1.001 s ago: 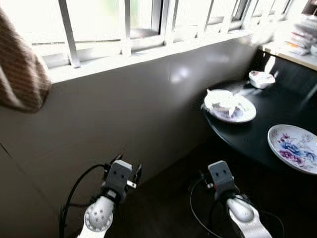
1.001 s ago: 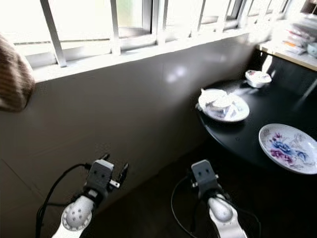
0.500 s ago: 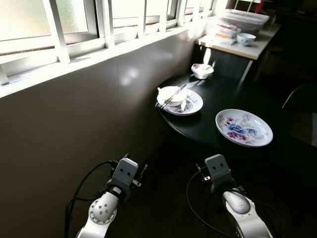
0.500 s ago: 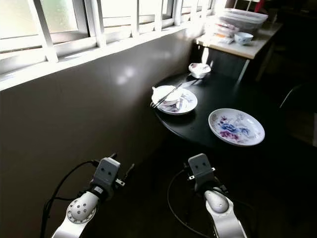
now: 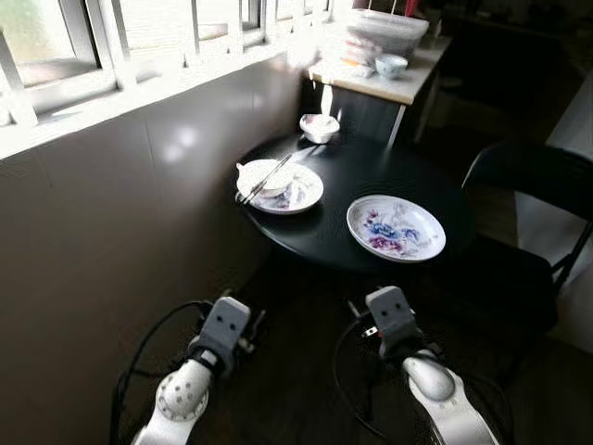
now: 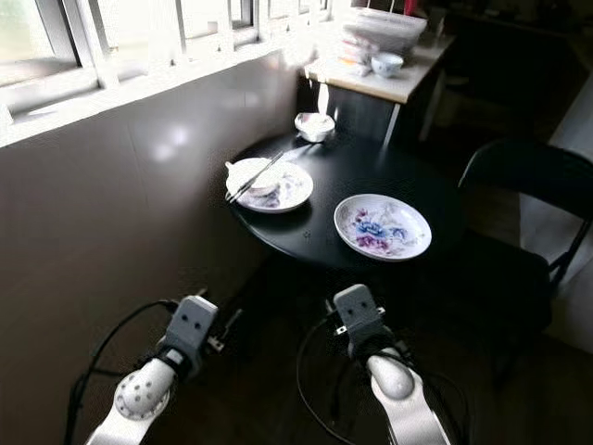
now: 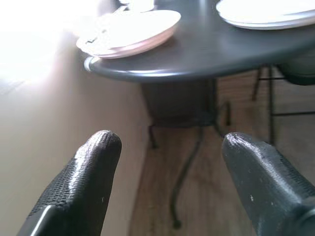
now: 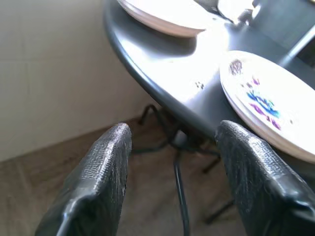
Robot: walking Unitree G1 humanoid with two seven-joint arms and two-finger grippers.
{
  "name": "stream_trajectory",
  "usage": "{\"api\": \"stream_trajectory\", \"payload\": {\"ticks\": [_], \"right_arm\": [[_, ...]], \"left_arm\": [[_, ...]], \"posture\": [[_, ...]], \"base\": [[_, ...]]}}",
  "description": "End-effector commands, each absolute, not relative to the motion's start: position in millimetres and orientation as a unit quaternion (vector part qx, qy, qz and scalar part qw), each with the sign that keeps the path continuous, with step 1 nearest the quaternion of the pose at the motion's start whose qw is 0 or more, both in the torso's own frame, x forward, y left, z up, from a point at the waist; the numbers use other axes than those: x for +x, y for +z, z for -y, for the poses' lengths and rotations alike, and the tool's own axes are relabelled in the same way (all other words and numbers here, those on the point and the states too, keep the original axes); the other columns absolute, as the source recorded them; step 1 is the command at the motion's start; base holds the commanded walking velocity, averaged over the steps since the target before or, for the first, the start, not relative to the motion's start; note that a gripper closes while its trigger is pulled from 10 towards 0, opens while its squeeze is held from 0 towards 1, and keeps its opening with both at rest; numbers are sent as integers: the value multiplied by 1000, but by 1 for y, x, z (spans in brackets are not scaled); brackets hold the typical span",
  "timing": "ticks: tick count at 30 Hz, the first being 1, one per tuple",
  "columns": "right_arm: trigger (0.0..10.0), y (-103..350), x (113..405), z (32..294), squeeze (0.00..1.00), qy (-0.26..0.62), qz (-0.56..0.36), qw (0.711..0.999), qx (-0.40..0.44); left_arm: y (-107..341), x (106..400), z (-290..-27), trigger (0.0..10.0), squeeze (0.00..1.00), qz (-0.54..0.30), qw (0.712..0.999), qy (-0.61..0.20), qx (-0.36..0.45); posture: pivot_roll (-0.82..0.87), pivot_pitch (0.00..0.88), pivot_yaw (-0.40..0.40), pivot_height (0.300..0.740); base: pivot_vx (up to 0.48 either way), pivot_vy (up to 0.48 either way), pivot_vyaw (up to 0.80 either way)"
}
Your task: Kitchen organization
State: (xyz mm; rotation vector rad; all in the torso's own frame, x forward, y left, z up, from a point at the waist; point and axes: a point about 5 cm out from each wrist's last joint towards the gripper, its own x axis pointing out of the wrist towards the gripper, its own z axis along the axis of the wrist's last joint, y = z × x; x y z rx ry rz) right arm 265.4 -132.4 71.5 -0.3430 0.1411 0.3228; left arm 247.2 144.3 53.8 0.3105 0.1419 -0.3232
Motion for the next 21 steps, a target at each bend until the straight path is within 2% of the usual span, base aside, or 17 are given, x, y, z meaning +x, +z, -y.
{"api": "stream_trajectory", "payload": {"ticks": [1, 7, 12, 19, 21], "right_arm": [[10000, 73, 266, 143, 0, 149, -69, 969, -186], [10000, 76, 271, 142, 0, 154, -63, 966, -196], [10000, 82, 279, 140, 0, 157, -50, 964, -207], [10000, 85, 282, 131, 0, 174, -35, 966, -190], [10000, 85, 282, 132, 0, 172, -36, 967, -185]], "left_arm": [[54, 248, -132, 10000, 0, -69, 970, -176, 150], [54, 248, -132, 10000, 0, -69, 971, -175, 150], [55, 248, -131, 10000, 0, -63, 971, -176, 150], [56, 248, -131, 10000, 0, -59, 973, -172, 145], [56, 249, -131, 10000, 0, -59, 973, -172, 145]], "posture": [[15, 0, -52, 740], [15, 0, -53, 740], [18, 0, -56, 740], [25, 0, -62, 740], [24, 0, -60, 740]], "base": [[0, -480, 0], [0, -477, 0], [0, -469, 800], [0, 0, 800], [0, 0, 0]]}}
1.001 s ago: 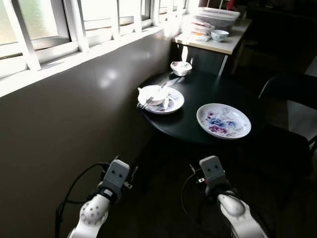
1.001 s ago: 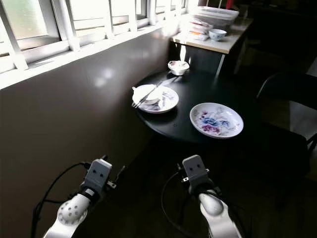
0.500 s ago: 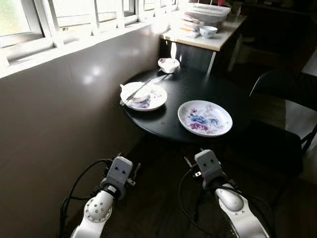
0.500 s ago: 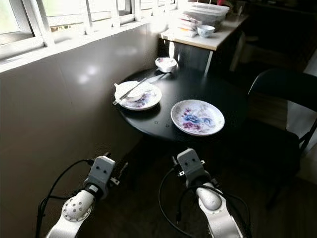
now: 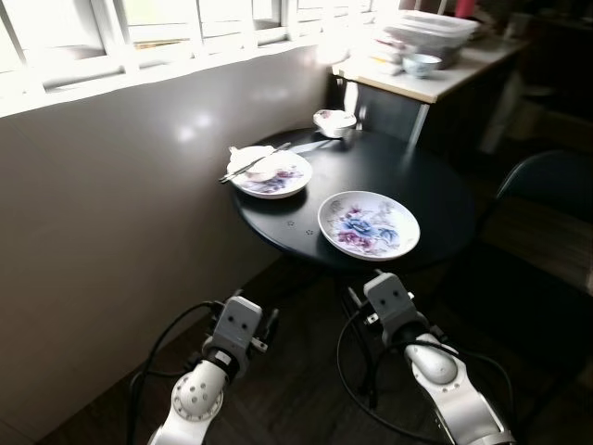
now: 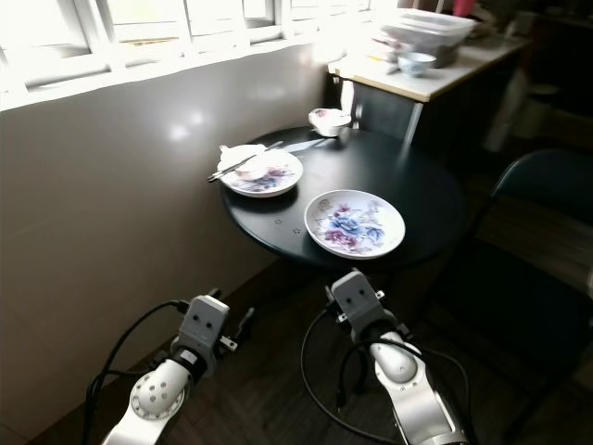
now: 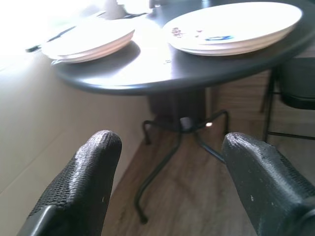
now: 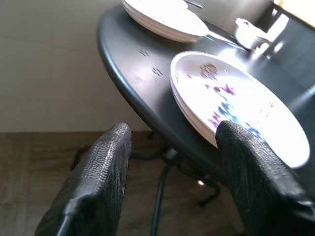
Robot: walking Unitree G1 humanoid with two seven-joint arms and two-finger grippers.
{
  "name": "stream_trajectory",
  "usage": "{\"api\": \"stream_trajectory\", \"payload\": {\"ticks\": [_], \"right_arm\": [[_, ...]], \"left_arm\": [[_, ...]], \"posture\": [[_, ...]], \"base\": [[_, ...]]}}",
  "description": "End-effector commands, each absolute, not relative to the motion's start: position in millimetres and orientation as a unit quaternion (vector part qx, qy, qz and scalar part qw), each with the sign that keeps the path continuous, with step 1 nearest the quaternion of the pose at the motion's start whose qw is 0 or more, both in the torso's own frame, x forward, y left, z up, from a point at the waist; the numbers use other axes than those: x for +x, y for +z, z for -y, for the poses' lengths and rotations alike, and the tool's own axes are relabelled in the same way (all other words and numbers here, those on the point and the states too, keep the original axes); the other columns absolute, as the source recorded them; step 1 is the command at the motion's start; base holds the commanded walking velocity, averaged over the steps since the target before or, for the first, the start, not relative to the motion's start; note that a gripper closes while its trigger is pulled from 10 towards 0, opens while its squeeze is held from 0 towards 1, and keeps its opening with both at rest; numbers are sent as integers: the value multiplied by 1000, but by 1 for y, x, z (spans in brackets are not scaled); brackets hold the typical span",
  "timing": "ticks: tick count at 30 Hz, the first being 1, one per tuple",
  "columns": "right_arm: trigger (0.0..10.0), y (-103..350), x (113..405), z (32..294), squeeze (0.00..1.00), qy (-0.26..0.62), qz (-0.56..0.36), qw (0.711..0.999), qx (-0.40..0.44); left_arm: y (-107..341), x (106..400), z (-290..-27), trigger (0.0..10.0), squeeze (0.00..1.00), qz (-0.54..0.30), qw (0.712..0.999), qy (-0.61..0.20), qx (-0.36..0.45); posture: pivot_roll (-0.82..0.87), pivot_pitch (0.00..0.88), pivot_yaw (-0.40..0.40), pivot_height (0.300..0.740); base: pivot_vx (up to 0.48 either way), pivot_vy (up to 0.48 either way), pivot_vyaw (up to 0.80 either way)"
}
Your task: Kitchen organization
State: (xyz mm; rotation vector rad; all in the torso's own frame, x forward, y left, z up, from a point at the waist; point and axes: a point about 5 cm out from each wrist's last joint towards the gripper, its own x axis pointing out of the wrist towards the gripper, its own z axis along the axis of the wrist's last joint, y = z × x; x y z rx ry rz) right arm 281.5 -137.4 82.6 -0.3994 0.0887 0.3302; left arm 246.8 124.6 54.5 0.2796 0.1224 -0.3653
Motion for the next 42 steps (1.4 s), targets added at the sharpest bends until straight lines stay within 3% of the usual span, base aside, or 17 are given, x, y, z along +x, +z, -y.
{"api": "stream_trajectory", "payload": {"ticks": [1, 16, 25, 30, 32, 38, 42], "right_arm": [[10000, 84, 282, 132, 0, 170, -38, 967, -185], [10000, 84, 282, 129, 0, 181, -29, 963, -196], [10000, 84, 281, 128, 0, 184, -25, 962, -199], [10000, 84, 283, 133, 0, 162, -30, 967, -195], [10000, 81, 288, 145, 0, 106, -50, 975, -190], [10000, 80, 294, 160, 0, 47, -70, 981, -175], [10000, 80, 295, 155, 0, 76, -80, 983, -150]], "left_arm": [[56, 249, -131, 10000, 0, -59, 973, -170, 146], [57, 251, -134, 10000, 0, -62, 975, -160, 141], [57, 251, -134, 10000, 0, -62, 976, -157, 139], [58, 251, -133, 10000, 0, -59, 976, -161, 137], [58, 251, -132, 10000, 0, -56, 976, -164, 135], [58, 251, -132, 10000, 0, -58, 976, -164, 133], [58, 252, -132, 10000, 0, -59, 975, -164, 134]], "posture": [[24, 0, -60, 740], [18, 0, -53, 740], [20, 0, -58, 740], [21, 0, -59, 740], [23, 0, -61, 740], [25, 0, -63, 740], [22, 0, -60, 740]], "base": [[0, 0, 0], [126, 0, 0], [401, 0, 763], [190, 0, 0], [0, 0, 0], [0, 0, 0], [0, 0, 0]]}}
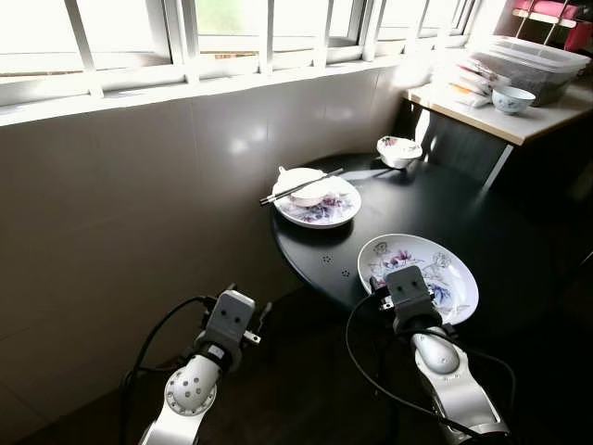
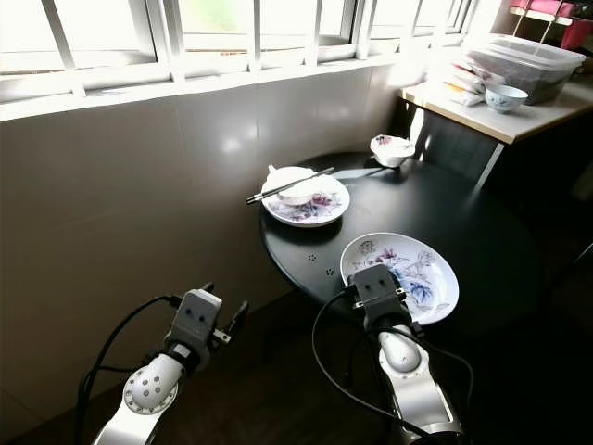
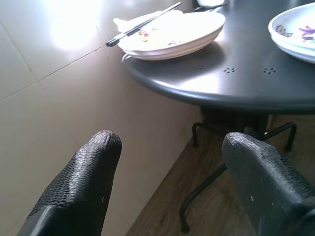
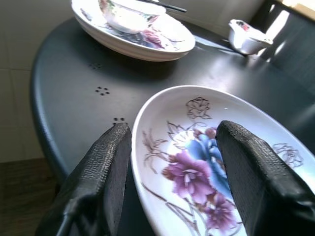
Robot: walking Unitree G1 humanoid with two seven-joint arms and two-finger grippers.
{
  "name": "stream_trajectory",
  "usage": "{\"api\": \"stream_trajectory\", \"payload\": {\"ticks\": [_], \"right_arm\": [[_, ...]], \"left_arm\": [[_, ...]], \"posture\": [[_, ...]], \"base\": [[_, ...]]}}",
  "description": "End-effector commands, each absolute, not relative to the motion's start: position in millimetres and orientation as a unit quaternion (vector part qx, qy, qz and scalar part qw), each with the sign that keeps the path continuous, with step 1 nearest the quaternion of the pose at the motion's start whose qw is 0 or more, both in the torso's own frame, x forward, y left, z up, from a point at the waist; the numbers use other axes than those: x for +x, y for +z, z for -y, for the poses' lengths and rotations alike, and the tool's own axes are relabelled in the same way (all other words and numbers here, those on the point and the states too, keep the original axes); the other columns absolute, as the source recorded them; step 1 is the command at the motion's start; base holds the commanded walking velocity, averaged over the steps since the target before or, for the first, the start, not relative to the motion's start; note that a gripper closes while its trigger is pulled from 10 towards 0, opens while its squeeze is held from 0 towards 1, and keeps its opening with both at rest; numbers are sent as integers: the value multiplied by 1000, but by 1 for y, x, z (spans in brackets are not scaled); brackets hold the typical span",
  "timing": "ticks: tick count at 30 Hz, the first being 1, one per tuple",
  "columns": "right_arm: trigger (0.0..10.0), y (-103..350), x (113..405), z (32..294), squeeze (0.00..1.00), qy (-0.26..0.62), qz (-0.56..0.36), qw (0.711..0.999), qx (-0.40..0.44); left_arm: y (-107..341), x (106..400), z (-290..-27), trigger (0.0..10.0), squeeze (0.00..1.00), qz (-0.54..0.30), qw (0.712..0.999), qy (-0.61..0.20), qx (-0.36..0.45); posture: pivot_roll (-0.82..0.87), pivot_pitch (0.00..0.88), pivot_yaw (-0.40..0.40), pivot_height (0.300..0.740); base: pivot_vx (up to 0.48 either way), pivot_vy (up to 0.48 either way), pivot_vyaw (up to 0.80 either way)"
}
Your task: Kitchen organization
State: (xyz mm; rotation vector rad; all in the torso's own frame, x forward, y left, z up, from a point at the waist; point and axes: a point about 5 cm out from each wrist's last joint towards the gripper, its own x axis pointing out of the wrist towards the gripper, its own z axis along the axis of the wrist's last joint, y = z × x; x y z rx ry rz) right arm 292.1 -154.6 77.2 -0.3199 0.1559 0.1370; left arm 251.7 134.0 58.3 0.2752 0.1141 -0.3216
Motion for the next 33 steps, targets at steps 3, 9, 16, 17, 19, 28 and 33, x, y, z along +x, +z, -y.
{"api": "stream_trajectory", "payload": {"ticks": [3, 9, 16, 17, 19, 28, 33], "right_arm": [[10000, 82, 298, 148, 0, 115, -85, 980, -138], [10000, 77, 305, 158, 0, 114, -132, 974, -144], [10000, 73, 309, 168, 0, 114, -167, 971, -125], [10000, 73, 309, 168, 0, 116, -171, 970, -126], [10000, 70, 308, 169, 0, 118, -184, 968, -124], [10000, 54, 305, 181, 0, 76, -258, 958, -100], [0, 50, 302, 184, 0, 77, -275, 951, -117]], "left_arm": [[58, 252, -132, 10000, 0, -60, 975, -164, 134], [58, 253, -132, 10000, 0, -60, 975, -165, 134], [58, 254, -131, 10000, 0, -60, 976, -162, 131], [58, 254, -131, 10000, 0, -60, 976, -162, 131], [58, 254, -131, 10000, 0, -60, 976, -162, 131], [57, 254, -131, 10000, 0, -61, 976, -162, 130], [57, 254, -130, 10000, 0, -62, 977, -162, 128]], "posture": [[19, 0, -58, 740], [25, 0, -63, 740], [25, 0, -68, 740], [25, 0, -68, 740], [25, 0, -69, 740], [26, 0, -69, 740], [28, 0, -73, 740]], "base": [[0, 0, 0], [0, 0, 0], [0, 0, 0], [0, 0, 0], [0, 0, 0], [0, 0, 0], [0, 0, 0]]}}
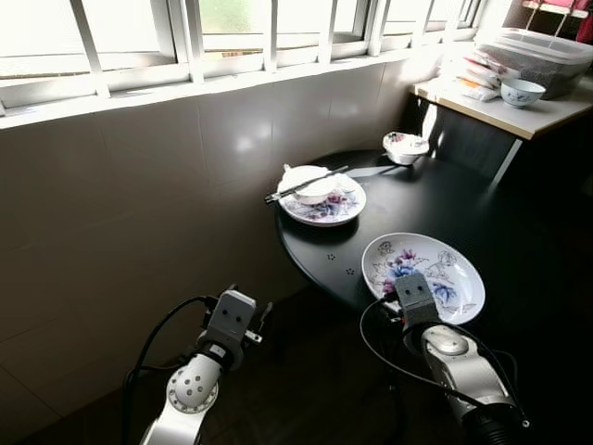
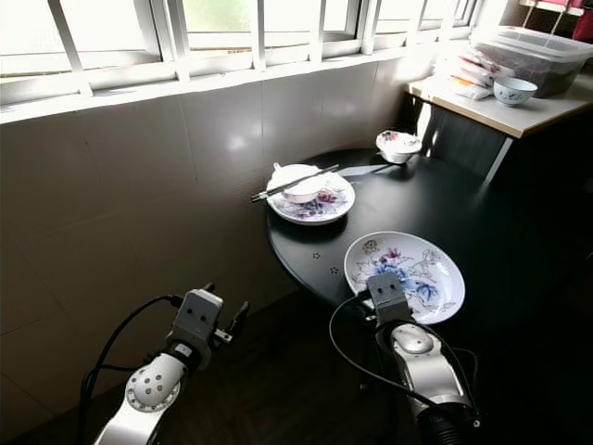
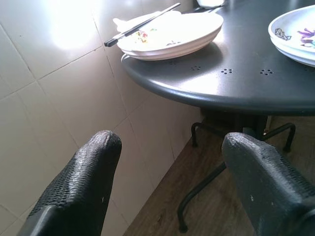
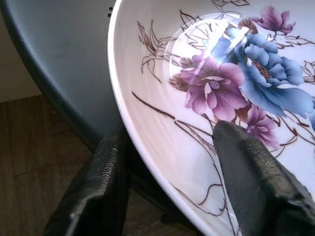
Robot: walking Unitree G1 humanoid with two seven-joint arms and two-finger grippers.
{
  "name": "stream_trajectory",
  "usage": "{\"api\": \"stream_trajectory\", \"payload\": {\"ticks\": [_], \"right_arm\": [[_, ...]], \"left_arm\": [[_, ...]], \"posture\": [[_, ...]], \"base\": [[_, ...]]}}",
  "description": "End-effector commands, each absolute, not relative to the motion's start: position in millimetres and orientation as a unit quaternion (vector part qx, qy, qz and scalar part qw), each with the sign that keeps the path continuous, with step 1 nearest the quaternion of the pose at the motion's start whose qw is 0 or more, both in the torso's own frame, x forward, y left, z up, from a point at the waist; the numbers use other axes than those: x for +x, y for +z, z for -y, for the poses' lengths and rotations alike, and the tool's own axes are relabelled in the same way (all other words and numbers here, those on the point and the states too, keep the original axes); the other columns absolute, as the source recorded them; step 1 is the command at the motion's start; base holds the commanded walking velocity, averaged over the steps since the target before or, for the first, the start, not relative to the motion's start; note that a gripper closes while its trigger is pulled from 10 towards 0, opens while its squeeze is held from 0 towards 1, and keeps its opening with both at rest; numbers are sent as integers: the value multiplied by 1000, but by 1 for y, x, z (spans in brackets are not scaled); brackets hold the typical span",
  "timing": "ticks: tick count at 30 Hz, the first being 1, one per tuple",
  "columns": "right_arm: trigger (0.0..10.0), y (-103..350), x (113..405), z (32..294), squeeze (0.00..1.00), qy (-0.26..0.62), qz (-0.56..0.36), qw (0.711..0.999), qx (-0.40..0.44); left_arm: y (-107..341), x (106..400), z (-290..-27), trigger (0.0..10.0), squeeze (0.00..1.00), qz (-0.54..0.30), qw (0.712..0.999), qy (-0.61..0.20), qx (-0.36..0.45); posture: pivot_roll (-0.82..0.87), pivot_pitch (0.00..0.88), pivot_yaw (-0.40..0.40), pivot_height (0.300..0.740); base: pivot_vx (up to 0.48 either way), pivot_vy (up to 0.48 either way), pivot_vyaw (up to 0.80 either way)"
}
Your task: Kitchen organization
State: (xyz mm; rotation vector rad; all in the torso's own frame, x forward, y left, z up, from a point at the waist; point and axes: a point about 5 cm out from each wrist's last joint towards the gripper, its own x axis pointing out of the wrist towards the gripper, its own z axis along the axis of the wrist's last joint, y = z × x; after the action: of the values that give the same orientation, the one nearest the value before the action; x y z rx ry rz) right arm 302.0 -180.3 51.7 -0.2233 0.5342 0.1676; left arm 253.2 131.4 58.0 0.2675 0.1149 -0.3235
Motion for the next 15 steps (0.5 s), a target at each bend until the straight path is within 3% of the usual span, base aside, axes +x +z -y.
{"api": "stream_trajectory", "payload": {"ticks": [1, 15], "right_arm": [[0, 50, 303, 187, 0, 69, -278, 950, -129], [0, 58, 303, 179, 0, 94, -242, 941, -217]], "left_arm": [[57, 254, -130, 10000, 0, -62, 977, -162, 128], [57, 254, -131, 10000, 0, -63, 977, -160, 124]], "posture": [[29, 0, -73, 740], [27, 0, -71, 740]], "base": [[0, 0, 0], [0, 0, 0]]}}
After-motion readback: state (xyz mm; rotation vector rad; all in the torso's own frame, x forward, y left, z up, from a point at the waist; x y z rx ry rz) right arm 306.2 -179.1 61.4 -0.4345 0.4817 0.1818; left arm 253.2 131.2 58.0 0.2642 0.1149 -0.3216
